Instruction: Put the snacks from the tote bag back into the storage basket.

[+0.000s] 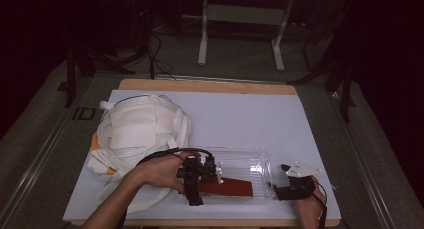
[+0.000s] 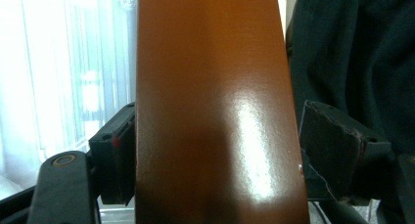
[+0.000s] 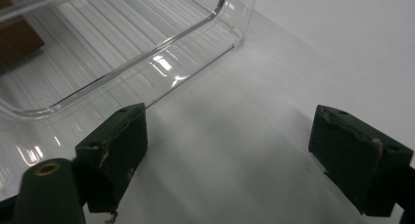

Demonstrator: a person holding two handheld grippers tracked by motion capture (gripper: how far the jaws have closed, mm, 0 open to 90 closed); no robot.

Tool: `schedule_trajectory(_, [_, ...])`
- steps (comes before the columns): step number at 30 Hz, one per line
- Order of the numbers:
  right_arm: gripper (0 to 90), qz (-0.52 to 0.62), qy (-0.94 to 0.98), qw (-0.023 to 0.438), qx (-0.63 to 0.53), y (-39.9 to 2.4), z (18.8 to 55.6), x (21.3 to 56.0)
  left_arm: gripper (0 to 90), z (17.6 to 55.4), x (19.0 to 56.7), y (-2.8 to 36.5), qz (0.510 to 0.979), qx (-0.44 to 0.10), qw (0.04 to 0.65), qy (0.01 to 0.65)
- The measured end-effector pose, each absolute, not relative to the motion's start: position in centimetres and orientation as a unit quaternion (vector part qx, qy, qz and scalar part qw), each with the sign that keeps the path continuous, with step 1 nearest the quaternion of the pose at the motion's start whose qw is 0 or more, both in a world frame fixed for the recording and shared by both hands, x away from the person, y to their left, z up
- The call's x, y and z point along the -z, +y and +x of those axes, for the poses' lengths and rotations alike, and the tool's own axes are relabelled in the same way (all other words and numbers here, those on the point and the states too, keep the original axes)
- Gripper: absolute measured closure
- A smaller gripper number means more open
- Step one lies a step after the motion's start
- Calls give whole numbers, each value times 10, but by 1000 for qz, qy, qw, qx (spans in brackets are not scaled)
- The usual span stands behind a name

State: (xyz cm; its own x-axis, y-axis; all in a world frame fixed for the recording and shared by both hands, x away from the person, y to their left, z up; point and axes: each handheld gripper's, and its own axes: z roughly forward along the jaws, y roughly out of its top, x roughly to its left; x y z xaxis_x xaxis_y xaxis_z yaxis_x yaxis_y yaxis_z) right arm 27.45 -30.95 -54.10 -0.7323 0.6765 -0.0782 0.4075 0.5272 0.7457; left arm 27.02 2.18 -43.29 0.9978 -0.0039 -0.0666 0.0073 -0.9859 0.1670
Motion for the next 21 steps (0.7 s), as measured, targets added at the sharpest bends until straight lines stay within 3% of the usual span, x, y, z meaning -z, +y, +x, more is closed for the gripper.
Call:
schedule_trajectory(9, [144,317,855,181,-368,-310,275,541,210,270,439,24,998,39,49,9])
schedule_trajectory(21, [143,318,855,180,-368,-310,275,541,197,272,430,34,998,25,63,14])
